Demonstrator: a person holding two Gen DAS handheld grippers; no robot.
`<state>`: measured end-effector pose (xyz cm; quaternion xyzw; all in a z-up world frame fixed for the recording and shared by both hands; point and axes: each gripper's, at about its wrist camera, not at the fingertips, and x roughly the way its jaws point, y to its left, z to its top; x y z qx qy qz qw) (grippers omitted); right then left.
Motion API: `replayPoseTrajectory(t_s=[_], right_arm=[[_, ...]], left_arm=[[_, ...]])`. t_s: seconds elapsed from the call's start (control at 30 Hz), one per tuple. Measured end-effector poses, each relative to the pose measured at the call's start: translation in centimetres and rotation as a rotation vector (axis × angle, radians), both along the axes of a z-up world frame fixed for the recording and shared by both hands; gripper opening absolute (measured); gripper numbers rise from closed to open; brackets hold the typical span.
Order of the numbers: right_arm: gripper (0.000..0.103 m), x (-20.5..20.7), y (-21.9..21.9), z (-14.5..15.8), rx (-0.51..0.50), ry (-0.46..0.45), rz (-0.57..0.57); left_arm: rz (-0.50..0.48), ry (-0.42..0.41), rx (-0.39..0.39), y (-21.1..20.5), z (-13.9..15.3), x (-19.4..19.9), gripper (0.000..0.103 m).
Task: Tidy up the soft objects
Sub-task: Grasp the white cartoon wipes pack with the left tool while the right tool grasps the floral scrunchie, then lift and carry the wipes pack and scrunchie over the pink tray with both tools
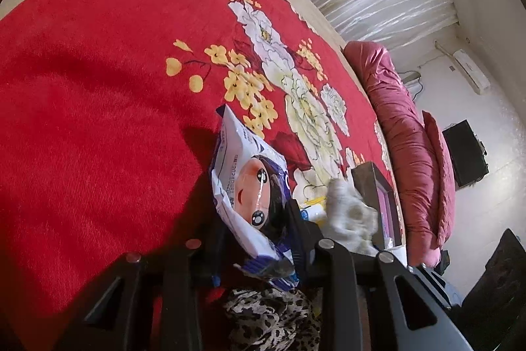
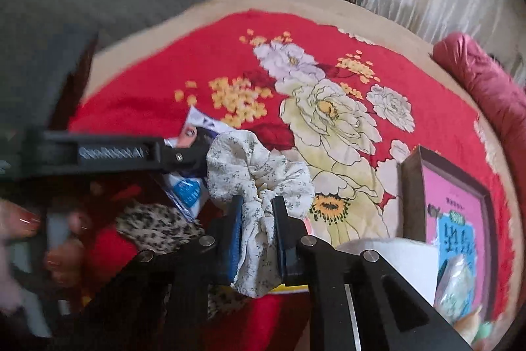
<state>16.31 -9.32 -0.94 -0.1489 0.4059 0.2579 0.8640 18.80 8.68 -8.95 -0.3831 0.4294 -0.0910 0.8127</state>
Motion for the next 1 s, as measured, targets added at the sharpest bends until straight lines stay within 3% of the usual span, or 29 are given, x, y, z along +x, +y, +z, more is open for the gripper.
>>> replayPoseTrajectory(t_s=[0.17,0.43,0.73,1.0], right_arm=[[0.018,-1.1,-2.1,2.4,0.11,-0.032,-0.029],[0.018,-3.5,-3.7,5.2,0.143,-0.105,-0.026],[0.018,-5.9,-6.9,6.9,0.193,-0.133,-0.059],[0.018,-7.6,-12.1,8.7,0.245,-0.174,-0.146]], left_arm=[[0.021,-0.079,0.033,0.2,2.0,-1.2,0.025],[0.001,-0.194,0.173,-1.9,7.2,-4.6,0.025],[-0.053,-0.227,0.292,-6.2,11.3,-8.1,0.024],[-0.125,-0.227,0.369,-11.0,12.8,-11.0,0.023]])
